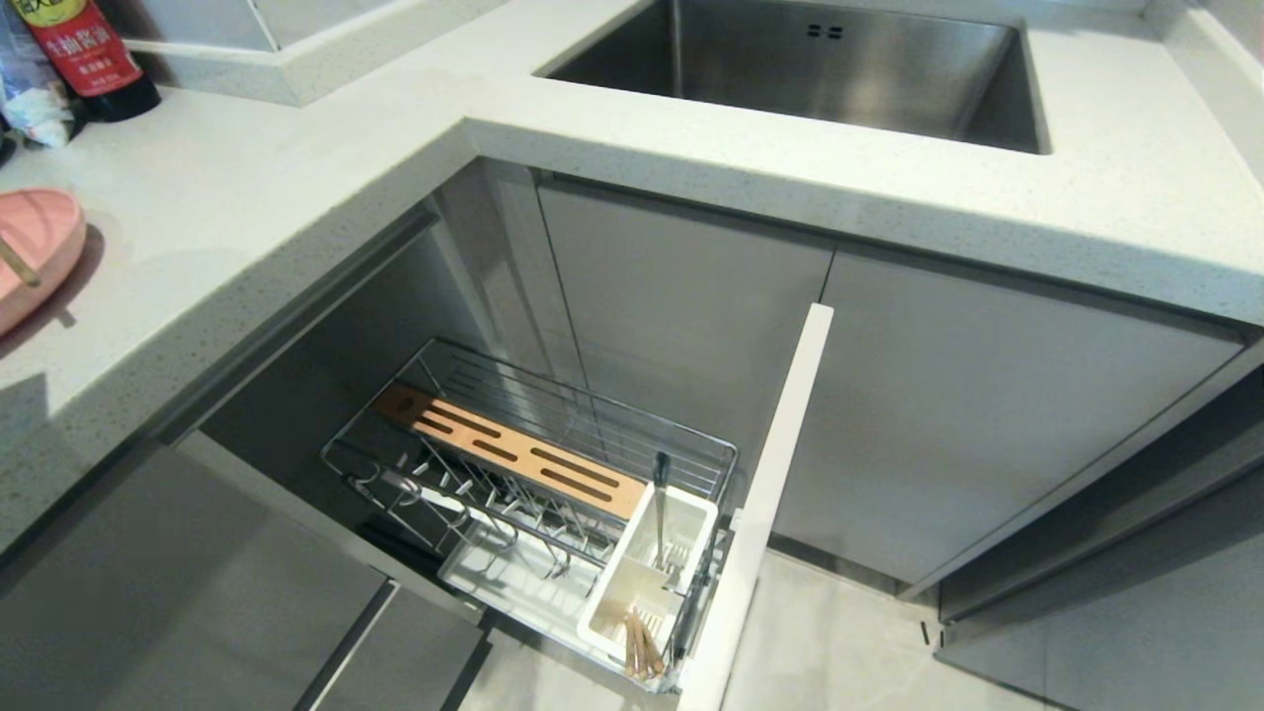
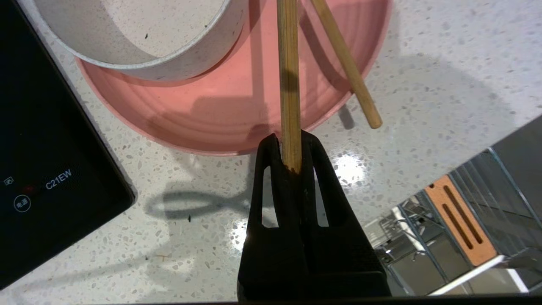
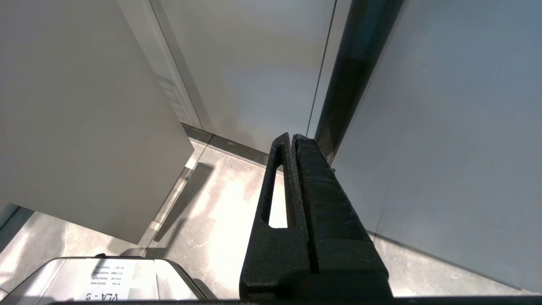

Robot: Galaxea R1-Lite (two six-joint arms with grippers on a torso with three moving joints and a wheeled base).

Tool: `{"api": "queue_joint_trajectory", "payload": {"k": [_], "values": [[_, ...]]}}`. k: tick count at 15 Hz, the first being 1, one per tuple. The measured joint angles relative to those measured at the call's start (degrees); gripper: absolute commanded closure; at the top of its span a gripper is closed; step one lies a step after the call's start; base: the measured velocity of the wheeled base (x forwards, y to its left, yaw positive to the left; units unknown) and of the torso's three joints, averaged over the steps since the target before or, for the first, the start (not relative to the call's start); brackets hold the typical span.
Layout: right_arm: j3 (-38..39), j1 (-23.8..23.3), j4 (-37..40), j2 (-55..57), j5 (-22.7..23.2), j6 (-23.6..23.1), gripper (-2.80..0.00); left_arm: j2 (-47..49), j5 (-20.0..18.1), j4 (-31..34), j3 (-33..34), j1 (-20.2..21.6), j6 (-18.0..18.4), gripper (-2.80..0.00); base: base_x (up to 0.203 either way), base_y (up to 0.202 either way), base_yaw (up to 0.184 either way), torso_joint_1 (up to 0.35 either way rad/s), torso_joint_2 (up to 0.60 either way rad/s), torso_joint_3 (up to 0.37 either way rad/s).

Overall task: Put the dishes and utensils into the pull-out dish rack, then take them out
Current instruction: Take the chopsticks out of the cupboard

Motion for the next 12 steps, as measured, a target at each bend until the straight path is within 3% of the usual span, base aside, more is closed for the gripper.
{"api": "queue_joint_trajectory", "payload": {"k": [12], "values": [[0.00,0.00,-0.02,0.00,0.00,-0.01,0.00,3.91,0.55,0.24,0.18,0.65,1.79,0.00,0.000,0.000,0.000,0.000,0.00,0.000]]}}
